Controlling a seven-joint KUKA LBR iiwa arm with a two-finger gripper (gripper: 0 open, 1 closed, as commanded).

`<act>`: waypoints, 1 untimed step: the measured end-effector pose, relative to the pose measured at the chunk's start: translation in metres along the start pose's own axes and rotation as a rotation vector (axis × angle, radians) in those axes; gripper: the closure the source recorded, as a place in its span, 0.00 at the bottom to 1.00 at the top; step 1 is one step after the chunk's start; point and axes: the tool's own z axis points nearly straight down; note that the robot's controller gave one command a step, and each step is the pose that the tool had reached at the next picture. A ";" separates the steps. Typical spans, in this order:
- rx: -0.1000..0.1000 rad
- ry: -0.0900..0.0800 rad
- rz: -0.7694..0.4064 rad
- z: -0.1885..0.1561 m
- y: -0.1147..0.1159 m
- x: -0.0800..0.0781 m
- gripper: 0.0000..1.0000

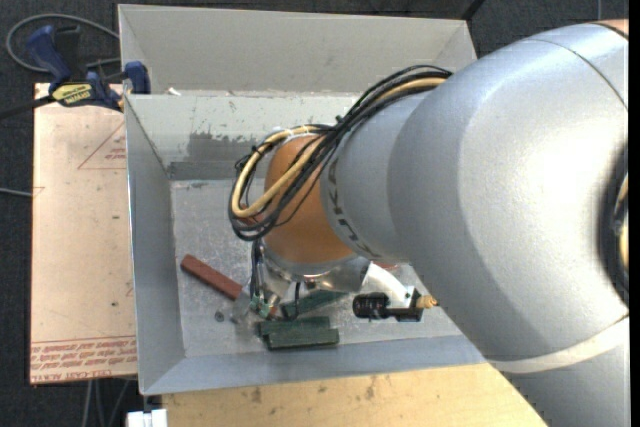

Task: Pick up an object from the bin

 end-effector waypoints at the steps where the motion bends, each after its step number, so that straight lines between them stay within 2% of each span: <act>1: -0.003 -0.003 -0.004 -0.059 0.001 0.000 1.00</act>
Offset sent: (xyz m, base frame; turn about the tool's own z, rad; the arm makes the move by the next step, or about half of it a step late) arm -0.0001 0.0001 0.0565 0.0000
